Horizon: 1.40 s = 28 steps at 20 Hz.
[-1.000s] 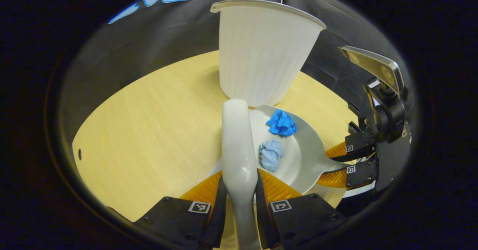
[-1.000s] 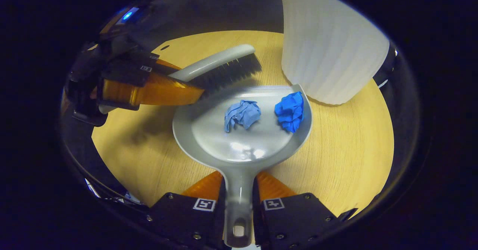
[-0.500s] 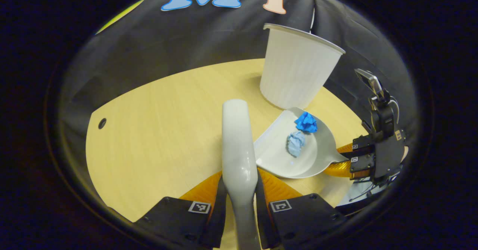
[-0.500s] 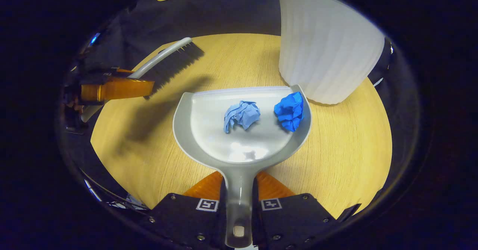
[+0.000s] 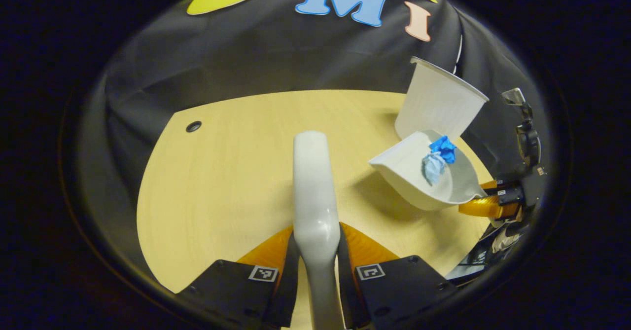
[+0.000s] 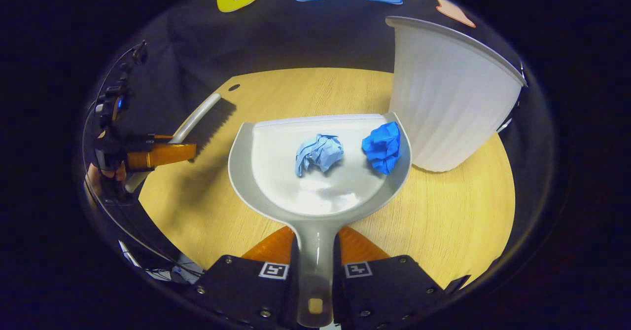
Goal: Pick up the small broom and dustpan from the desktop, sweep the trash into the dustpan with the broom, and then empty the trash into the garbage bin.
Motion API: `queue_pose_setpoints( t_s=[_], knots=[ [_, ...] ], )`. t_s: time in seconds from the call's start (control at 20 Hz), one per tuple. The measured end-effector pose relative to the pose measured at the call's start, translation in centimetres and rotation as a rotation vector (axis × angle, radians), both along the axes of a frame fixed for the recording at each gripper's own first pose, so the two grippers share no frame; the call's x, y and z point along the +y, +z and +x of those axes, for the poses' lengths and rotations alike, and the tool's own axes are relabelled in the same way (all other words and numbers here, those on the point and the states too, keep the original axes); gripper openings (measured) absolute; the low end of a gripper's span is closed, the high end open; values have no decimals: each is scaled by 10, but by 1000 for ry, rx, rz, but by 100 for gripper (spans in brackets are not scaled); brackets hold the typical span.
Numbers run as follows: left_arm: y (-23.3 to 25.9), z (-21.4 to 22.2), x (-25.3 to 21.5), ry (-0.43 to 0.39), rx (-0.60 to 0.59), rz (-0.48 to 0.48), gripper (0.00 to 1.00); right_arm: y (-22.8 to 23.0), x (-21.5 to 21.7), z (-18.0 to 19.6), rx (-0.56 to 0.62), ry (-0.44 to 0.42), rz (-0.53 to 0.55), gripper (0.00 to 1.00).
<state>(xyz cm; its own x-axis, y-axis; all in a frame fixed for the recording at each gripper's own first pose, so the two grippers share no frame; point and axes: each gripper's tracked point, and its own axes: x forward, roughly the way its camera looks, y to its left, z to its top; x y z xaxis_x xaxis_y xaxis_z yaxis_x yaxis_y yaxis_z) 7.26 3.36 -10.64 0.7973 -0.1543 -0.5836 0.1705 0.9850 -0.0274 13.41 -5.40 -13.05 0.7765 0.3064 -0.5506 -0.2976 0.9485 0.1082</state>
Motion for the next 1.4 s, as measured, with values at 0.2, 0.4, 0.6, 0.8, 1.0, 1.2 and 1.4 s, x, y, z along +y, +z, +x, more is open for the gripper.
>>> queue_pose_setpoints(
  t_s=[0.2, 0.4, 0.6, 0.8, 1.0, 1.2, 1.4],
  knots=[
    [3, -35, 61, 61, -11, -11, 43, -5, -2, 5, -43, 43, 34, 27],
    [7, -60, 97, 97, -16, -24, 46, -8, -1, 11, -87, 79, 67, 27],
    [16, -63, 93, 120, -17, -56, 43, 10, 0, 11, -124, 82, 113, 26],
    [23, -66, 97, 133, -26, -57, 46, 10, 5, 14, -121, 53, 244, 26],
    [30, -67, 95, 134, -30, -45, 46, 25, 3, 13, -134, -9, 381, 26],
    [32, -68, 88, 124, -35, -29, 43, 50, 1, 16, -129, -66, 615, 27],
    [30, -69, 79, 110, -32, -16, 46, 61, 1, 18, -111, -117, 833, 26]
  ],
)
